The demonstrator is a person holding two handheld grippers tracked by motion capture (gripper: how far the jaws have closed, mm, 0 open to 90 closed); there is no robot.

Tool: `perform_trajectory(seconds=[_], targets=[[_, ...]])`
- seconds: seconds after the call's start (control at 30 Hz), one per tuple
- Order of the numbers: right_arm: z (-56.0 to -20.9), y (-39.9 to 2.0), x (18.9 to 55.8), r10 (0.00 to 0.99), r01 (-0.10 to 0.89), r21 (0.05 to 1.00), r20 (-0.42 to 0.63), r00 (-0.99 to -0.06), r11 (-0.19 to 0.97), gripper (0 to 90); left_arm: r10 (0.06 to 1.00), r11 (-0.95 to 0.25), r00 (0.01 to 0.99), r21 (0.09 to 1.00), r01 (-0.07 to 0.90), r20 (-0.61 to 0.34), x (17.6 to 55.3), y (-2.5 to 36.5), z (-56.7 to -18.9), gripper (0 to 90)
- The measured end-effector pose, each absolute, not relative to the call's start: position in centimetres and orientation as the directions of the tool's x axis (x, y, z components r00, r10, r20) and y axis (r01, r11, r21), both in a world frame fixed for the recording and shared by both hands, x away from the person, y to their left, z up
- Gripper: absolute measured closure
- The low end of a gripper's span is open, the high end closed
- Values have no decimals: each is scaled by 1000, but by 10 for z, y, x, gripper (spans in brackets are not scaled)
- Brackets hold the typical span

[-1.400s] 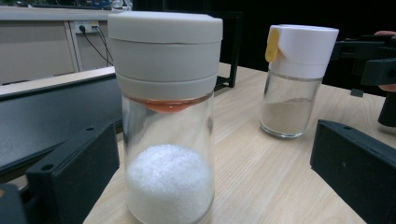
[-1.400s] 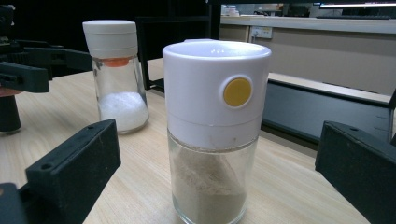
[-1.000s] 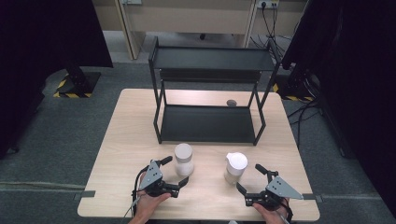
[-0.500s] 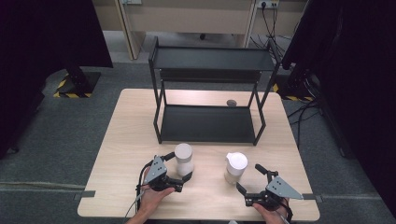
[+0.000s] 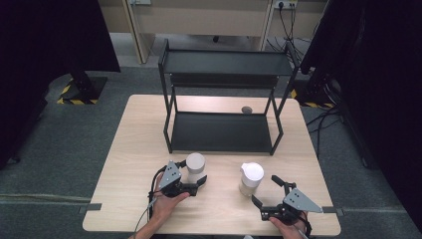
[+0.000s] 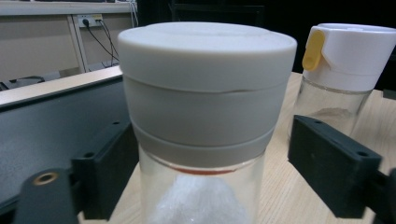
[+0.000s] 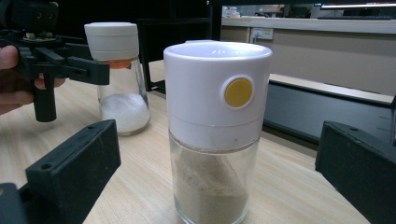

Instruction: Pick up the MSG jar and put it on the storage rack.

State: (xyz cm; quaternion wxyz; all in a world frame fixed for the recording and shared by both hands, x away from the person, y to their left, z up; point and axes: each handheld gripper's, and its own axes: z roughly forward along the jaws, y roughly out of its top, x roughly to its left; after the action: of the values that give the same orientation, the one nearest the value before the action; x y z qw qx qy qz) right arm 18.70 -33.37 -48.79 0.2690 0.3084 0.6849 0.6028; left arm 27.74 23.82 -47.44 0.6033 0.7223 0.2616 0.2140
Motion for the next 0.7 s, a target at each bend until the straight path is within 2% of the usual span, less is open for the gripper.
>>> perform_trajectory(seconds=[0.27, 0.7], targets=[[-488, -334, 188, 744, 100, 991, 3, -668, 85, 5, 645, -133, 764, 984, 117, -4, 282, 240, -476, 336], [-488, -333, 188, 740, 100, 991, 2, -673, 89, 4, 652, -150, 758, 981, 121, 6, 279, 237, -470, 348]])
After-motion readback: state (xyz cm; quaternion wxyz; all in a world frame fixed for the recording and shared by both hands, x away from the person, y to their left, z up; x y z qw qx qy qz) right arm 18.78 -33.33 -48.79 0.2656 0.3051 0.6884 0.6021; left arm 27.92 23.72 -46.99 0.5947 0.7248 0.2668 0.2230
